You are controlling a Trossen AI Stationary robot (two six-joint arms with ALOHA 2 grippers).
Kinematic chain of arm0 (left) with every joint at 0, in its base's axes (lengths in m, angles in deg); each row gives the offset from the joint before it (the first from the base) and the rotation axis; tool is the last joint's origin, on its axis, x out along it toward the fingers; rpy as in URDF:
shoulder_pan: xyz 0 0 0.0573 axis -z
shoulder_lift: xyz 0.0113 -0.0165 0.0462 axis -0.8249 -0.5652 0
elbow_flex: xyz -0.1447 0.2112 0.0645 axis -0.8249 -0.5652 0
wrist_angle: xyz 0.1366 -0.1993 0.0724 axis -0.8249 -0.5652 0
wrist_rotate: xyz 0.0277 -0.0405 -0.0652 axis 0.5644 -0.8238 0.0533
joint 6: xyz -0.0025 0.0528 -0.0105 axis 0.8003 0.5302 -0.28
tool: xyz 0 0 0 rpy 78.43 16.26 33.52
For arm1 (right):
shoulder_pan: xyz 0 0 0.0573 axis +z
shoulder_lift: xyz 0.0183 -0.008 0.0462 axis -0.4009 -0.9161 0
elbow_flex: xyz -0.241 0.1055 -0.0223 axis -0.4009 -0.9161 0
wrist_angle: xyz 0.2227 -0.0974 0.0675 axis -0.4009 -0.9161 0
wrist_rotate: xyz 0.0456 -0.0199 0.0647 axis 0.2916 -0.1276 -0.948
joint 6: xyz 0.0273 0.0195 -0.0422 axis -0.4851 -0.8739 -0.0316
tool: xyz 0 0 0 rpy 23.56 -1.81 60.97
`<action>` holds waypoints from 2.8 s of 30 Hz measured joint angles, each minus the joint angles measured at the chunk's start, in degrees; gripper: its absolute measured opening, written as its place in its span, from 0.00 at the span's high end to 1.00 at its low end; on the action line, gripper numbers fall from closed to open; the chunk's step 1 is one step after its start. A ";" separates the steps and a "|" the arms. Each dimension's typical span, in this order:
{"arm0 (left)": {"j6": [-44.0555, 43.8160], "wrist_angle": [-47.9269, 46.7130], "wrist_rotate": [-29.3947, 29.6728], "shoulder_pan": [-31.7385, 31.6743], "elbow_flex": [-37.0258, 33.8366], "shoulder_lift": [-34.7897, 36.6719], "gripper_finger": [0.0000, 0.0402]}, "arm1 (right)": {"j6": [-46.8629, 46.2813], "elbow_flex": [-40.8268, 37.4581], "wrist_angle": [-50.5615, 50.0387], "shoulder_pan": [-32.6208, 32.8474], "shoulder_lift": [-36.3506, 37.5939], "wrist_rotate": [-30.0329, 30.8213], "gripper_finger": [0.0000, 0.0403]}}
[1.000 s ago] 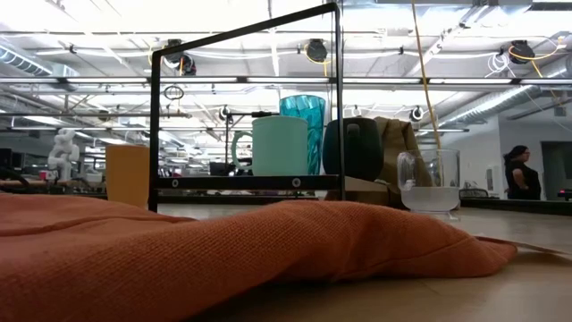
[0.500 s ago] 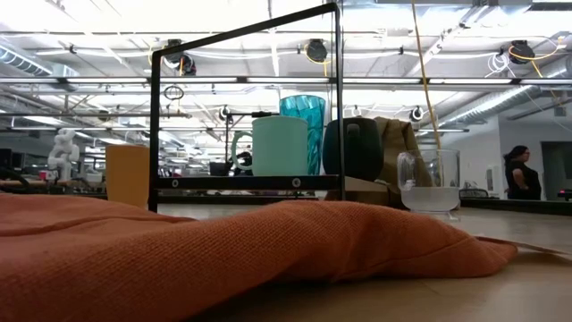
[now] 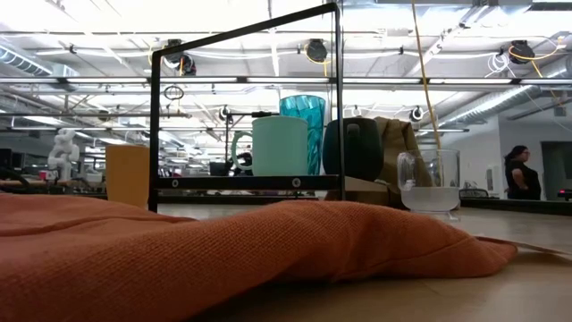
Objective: Stack small to large cups/mugs on shelf
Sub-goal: Put the light green cup on the shelf
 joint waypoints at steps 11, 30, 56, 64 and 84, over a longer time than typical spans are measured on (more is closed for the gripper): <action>2.42 -13.18 21.95 5.51 0.00 15.72 0.43 | 13.14 -0.02 -13.79 -7.05 0.72 4.96 0.22; 13.24 -14.82 44.92 10.42 0.00 28.22 0.43 | 33.23 -2.14 -35.29 -11.00 15.63 46.60 0.22; 25.65 -11.54 55.68 10.44 0.00 30.80 0.43 | 38.17 -22.59 -15.11 -1.79 12.69 85.77 0.22; 25.66 -9.76 55.91 10.42 0.00 30.87 0.43 | 39.65 -23.69 -8.26 -1.86 5.17 85.54 0.22; 25.30 -9.57 55.91 10.44 0.00 30.89 0.43 | 33.87 -23.67 -4.18 -2.25 -7.20 85.59 0.22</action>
